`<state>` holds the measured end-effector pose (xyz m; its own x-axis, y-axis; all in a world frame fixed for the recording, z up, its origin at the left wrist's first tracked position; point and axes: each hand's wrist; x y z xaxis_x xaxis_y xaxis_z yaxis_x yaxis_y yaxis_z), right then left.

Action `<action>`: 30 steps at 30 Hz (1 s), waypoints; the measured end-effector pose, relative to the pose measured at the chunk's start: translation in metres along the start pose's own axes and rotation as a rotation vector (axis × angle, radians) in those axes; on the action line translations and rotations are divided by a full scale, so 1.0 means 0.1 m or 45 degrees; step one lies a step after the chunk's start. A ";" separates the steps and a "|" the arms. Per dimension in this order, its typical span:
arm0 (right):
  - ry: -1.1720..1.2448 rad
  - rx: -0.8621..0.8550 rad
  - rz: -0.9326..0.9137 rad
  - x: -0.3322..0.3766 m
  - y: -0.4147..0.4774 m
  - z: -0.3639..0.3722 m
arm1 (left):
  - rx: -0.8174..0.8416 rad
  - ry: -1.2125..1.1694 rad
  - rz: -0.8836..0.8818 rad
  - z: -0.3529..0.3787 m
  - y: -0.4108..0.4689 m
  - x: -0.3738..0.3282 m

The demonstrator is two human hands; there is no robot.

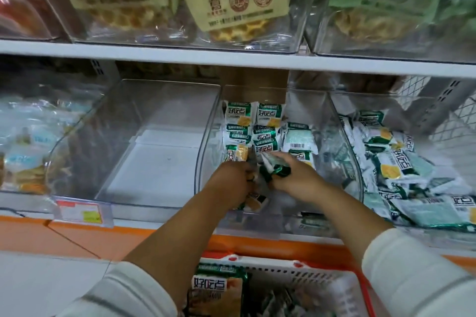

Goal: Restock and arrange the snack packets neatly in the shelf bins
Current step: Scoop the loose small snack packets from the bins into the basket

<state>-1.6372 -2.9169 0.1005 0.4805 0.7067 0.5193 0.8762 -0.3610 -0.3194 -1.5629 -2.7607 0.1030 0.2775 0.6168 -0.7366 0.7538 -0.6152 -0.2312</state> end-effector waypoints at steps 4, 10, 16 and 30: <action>0.285 -0.200 -0.075 0.15 -0.47 -0.24 | -0.208 -0.184 0.269 -0.07 -0.33 -0.15; 0.559 -0.355 -0.305 0.26 -1.47 -0.23 | -0.553 -0.524 0.561 0.11 -1.27 -0.14; 0.616 -0.203 0.031 -0.45 -2.11 0.74 | -0.274 -0.374 0.163 0.99 -1.79 0.36; 0.377 -0.010 0.519 -1.43 -2.00 1.79 | 0.229 -0.335 -0.305 1.85 -1.64 0.98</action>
<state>-1.8880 -2.8362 -0.0517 0.7728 0.3052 0.5565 0.6150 -0.5770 -0.5375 -1.7700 -2.6901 -0.0487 -0.0732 0.6206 -0.7807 0.6556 -0.5600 -0.5065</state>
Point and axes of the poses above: each hand's wrist, its own y-axis towards the middle knuckle, its own z-axis out of the palm, x = y × z, and after that the axes turned 14 degrees about -y, right-handed
